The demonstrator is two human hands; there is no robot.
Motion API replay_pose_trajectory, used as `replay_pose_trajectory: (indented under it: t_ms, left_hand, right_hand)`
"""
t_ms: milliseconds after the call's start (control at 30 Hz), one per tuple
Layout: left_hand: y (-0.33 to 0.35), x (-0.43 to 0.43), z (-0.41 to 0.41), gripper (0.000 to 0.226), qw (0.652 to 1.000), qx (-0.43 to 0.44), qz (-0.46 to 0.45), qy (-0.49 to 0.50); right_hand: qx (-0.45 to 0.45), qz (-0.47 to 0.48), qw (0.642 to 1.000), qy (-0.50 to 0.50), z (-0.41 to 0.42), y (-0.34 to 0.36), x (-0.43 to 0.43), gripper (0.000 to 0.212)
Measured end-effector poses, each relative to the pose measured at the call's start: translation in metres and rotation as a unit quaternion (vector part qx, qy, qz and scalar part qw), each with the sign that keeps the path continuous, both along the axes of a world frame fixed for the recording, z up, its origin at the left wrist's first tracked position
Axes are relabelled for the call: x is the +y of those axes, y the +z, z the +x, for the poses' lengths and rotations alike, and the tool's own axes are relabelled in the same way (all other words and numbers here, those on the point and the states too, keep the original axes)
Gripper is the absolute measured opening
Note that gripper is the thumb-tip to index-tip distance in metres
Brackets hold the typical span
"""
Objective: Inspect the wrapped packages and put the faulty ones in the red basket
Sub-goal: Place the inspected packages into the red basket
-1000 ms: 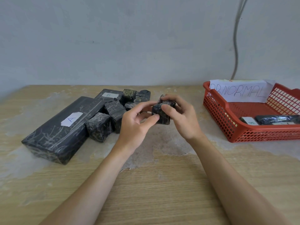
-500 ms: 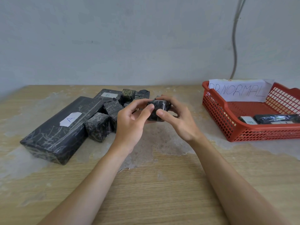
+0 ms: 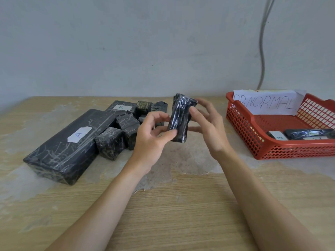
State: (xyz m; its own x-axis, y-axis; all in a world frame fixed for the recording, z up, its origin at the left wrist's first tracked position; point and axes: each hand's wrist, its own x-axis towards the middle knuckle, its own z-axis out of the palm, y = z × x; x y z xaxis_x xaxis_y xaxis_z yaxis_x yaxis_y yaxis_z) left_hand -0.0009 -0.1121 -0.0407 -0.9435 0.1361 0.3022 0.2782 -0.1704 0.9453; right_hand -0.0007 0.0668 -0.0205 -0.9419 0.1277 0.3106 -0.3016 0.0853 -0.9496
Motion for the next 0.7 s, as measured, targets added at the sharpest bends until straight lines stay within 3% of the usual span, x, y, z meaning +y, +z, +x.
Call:
replay_pose_trajectory:
  t_ms: [67,200,300,367,467,700]
  left_hand:
    - [0.000,0.001,0.001,0.032,1.000,0.005,-0.023,-0.003]
    - [0.004,-0.001,0.002,0.017,0.999,0.015,-0.019,0.035]
    - [0.004,-0.004,0.000,0.036,0.998,0.019,-0.011,0.062]
    - [0.002,-0.006,-0.003,0.035,0.998,0.027,-0.010,0.064]
    - [-0.002,-0.006,-0.007,0.029,0.996,0.049,-0.039,0.063]
    - [-0.003,-0.001,-0.004,0.010,0.994,0.029,-0.041,0.098]
  right_hand:
    - [0.003,0.007,1.000,0.002,-0.001,0.001,0.002,0.048]
    - [0.051,0.070,0.996,0.016,0.000,0.000,0.001,0.049]
    - [0.068,0.138,0.987,0.039,0.000,-0.001,0.000,0.048]
    - [0.067,0.164,0.982,0.062,0.001,-0.001,0.000,0.043]
    - [0.031,0.112,0.988,0.098,0.003,-0.003,-0.002,0.026]
    - [0.040,0.062,0.997,0.029,-0.002,-0.010,-0.013,0.011]
